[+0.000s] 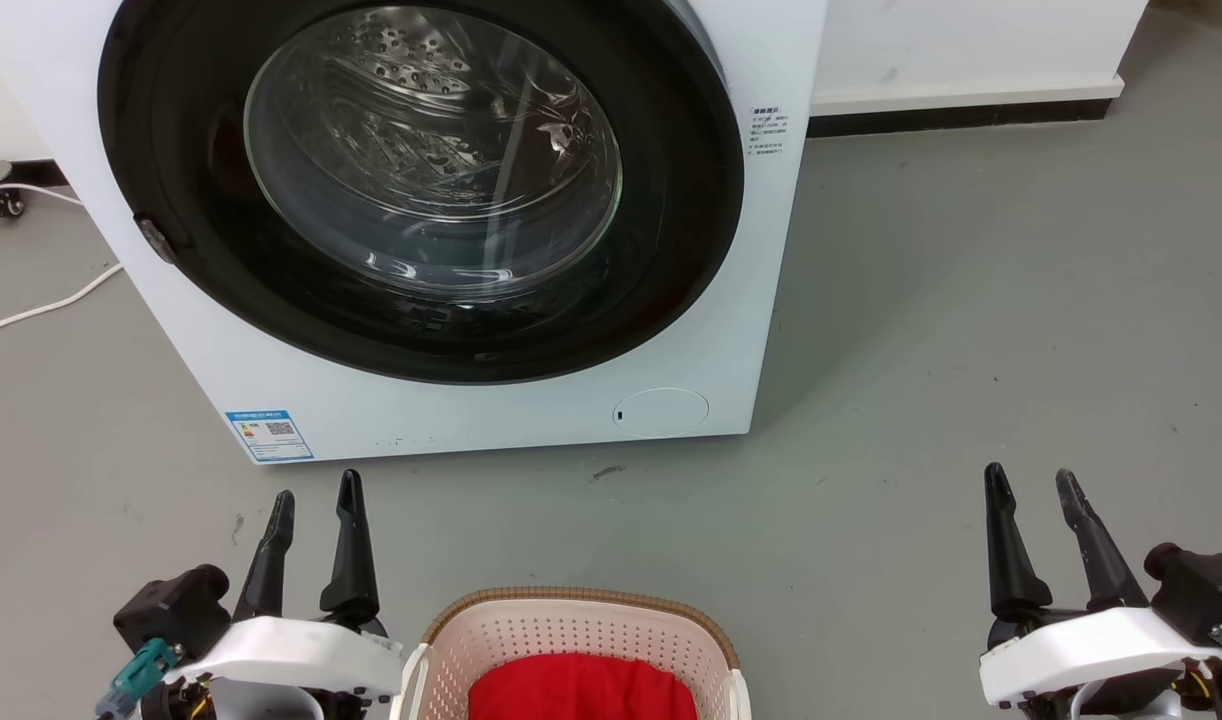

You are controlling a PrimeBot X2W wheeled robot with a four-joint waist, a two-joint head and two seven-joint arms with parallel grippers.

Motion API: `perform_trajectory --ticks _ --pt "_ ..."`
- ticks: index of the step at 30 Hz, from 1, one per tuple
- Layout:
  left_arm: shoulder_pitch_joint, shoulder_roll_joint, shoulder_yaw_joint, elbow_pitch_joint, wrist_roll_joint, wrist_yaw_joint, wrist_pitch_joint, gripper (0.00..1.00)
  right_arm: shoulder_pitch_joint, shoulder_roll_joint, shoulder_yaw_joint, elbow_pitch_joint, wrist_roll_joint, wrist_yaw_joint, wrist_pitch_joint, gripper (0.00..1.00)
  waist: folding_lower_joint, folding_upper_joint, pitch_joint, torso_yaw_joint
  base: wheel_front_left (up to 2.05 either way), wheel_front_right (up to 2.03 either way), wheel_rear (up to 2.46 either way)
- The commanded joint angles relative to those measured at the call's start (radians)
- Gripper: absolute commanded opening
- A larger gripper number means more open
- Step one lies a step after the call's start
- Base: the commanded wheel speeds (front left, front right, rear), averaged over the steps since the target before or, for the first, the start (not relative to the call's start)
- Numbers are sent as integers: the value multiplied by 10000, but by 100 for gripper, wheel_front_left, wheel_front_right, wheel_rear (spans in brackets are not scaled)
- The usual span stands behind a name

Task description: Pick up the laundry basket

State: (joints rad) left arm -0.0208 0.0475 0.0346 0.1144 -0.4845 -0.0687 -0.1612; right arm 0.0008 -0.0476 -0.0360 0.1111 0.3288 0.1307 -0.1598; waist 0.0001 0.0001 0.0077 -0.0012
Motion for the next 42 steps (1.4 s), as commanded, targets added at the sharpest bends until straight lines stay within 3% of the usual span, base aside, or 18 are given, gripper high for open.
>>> perform_trajectory --ticks 1,42 --pt "53 36 -40 -118 364 56 -113 100 60 -36 25 -188 -368 0 -122 100 -1 -1 3 -5 0 0 0" --pt "339 40 -380 -445 4000 499 -942 100 424 -41 112 -689 -3651 -1 -968 100 -1 -1 -66 -33 0 0 0"
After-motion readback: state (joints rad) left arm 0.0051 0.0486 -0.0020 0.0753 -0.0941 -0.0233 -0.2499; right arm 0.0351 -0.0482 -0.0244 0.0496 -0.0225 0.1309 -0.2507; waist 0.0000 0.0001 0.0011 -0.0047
